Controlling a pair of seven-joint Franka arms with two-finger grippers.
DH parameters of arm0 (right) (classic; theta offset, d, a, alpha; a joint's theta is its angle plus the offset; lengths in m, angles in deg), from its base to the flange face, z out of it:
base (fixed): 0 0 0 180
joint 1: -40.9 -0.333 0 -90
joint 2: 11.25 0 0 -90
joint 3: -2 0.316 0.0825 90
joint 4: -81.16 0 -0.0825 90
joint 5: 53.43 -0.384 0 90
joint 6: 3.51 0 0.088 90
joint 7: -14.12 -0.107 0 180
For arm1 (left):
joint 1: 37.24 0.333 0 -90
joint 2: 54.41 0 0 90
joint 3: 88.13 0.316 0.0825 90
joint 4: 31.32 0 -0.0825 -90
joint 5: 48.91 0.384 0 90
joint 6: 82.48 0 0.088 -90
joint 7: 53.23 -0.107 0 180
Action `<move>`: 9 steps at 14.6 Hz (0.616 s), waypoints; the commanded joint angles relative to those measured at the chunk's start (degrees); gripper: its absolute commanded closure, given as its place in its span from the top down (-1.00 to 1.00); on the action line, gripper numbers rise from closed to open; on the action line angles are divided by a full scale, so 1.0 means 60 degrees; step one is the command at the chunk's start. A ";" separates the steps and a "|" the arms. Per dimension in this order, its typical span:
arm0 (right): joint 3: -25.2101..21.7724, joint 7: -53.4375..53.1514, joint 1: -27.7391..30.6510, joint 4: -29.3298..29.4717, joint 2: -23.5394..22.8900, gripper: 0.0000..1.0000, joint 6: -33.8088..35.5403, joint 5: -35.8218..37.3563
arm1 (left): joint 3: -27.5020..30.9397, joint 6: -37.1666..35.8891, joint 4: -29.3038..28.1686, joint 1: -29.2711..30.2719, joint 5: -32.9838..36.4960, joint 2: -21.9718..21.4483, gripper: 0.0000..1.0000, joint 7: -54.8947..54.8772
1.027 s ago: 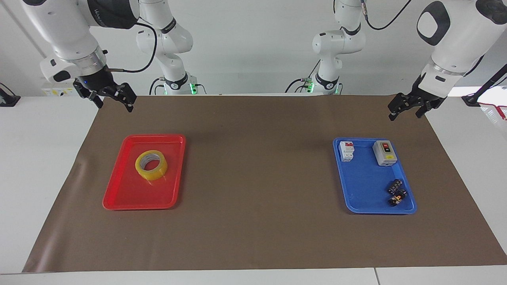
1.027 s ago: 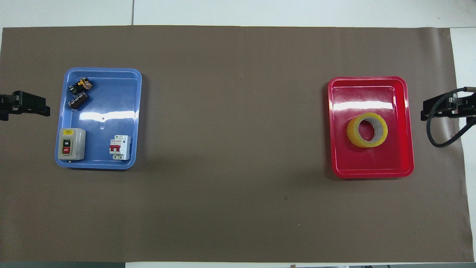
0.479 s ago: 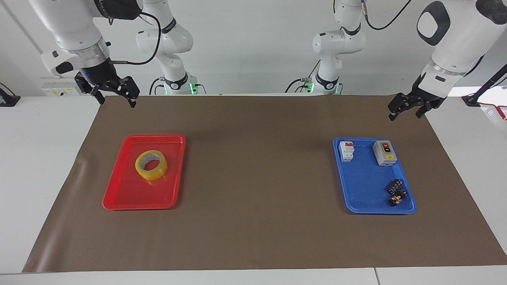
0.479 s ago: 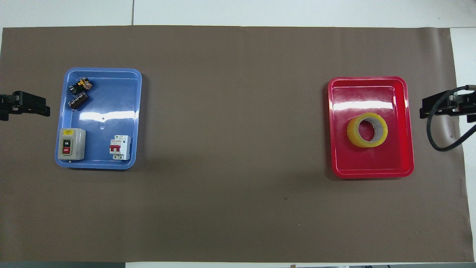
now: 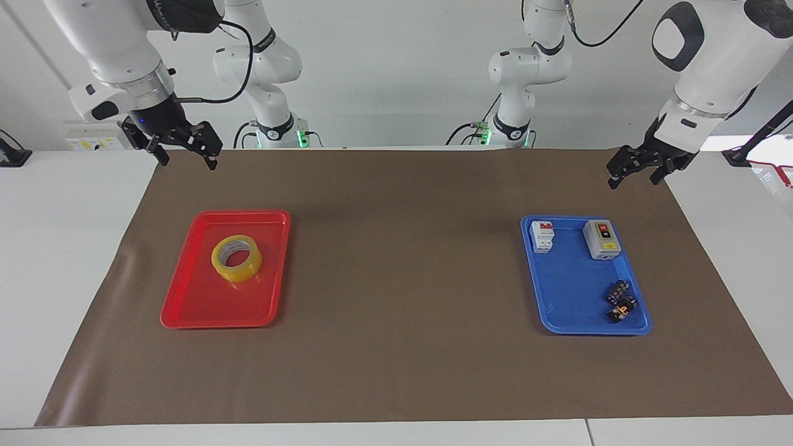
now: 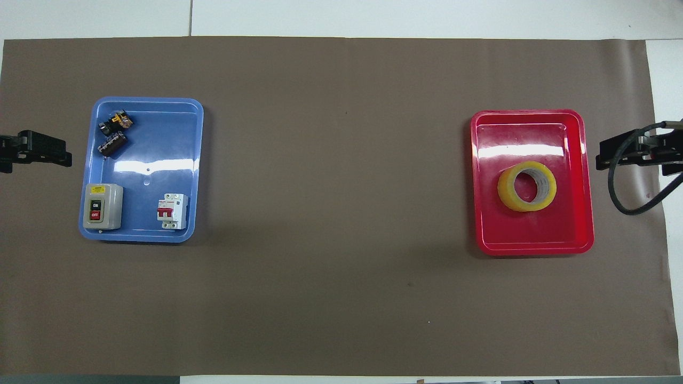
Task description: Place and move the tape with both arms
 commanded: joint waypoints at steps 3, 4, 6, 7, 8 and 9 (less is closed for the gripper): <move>0.0050 0.0557 0.0054 0.0053 -0.0042 1.00 -0.0164 -0.0008 | 0.0013 -0.0158 0.0072 0.0026 -0.0181 -0.0036 1.00 -0.0137; 0.0036 0.0644 0.0054 0.0053 -0.0028 1.00 -0.0149 -0.0008 | 0.0014 -0.0173 0.0072 0.0026 -0.0181 -0.0036 1.00 -0.0137; 0.0036 0.0776 0.0054 0.0053 -0.0042 1.00 -0.0149 0.0007 | 0.0014 -0.0173 0.0072 0.0026 -0.0181 -0.0036 1.00 -0.0137; 0.0036 0.0777 0.0054 0.0053 -0.0028 1.00 -0.0120 0.0022 | 0.0014 -0.0159 0.0072 0.0026 -0.0181 -0.0036 1.00 -0.0137; 0.0036 0.0777 0.0054 0.0053 -0.0028 1.00 -0.0120 0.0094 | 0.0014 -0.0173 0.0072 0.0026 -0.0181 -0.0036 1.00 -0.0137; 0.0036 0.0777 0.0054 0.0053 -0.0028 1.00 -0.0120 0.0168 | 0.0014 -0.0159 0.0072 0.0026 -0.0181 -0.0036 1.00 -0.0137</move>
